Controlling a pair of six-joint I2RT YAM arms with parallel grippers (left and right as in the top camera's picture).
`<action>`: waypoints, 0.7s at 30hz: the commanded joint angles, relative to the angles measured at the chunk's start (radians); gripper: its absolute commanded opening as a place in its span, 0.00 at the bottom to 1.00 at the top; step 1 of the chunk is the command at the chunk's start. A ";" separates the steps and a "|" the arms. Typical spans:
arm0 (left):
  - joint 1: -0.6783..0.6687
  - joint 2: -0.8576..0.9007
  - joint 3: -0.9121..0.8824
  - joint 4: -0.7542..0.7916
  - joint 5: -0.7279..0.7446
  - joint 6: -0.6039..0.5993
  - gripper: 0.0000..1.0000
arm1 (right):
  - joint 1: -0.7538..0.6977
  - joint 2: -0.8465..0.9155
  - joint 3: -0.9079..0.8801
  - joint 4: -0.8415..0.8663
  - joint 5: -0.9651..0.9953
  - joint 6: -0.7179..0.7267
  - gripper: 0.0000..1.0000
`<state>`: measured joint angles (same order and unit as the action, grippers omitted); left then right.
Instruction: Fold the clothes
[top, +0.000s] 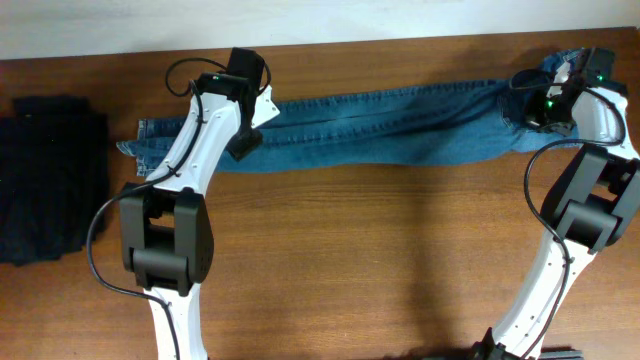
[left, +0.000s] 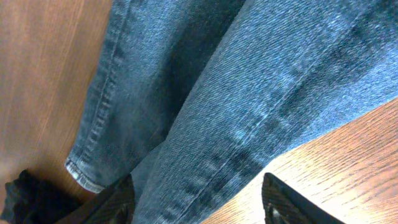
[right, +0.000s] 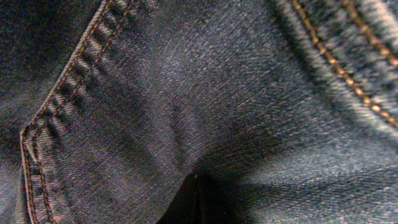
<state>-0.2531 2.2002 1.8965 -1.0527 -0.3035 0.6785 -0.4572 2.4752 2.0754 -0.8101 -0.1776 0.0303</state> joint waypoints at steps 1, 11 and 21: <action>-0.003 0.010 -0.027 0.003 0.020 0.035 0.69 | 0.008 0.039 -0.011 -0.003 0.006 0.011 0.04; -0.002 0.010 -0.080 0.094 -0.003 0.050 0.56 | 0.007 0.039 -0.011 0.002 0.006 0.011 0.04; 0.001 0.010 -0.080 0.152 -0.019 0.050 0.09 | 0.007 0.039 -0.011 0.002 0.006 0.011 0.04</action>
<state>-0.2531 2.2013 1.8198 -0.9134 -0.3145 0.7193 -0.4572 2.4752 2.0754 -0.8078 -0.1776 0.0311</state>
